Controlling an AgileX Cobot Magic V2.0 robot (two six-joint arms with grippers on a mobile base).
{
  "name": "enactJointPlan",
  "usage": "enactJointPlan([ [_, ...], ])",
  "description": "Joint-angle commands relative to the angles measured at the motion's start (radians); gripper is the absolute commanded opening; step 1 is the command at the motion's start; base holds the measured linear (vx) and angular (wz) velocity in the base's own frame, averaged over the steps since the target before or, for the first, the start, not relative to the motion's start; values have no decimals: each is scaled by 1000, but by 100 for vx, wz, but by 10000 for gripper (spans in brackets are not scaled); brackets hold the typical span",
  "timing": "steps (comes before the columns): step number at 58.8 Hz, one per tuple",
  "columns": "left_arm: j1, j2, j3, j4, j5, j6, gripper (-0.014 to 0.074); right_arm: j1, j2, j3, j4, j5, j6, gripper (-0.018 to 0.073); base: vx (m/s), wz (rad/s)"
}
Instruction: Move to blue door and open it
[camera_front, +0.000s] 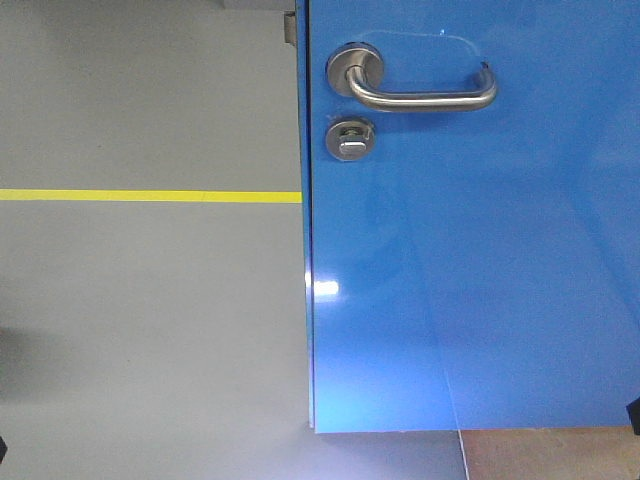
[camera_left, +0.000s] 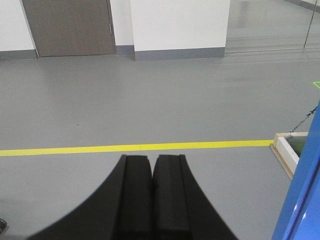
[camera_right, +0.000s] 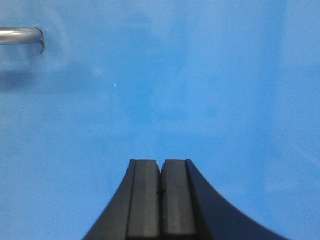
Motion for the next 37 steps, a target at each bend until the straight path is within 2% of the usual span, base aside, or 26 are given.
enactJointPlan([
  [1, -6, -13, -25, -3, -85, -7, 73, -5, 10, 2, -4, -73, 0, 12, 0, 0],
  [37, -6, -13, -25, -3, -85, -7, 73, -5, 10, 2, -4, -73, 0, 12, 0, 0],
])
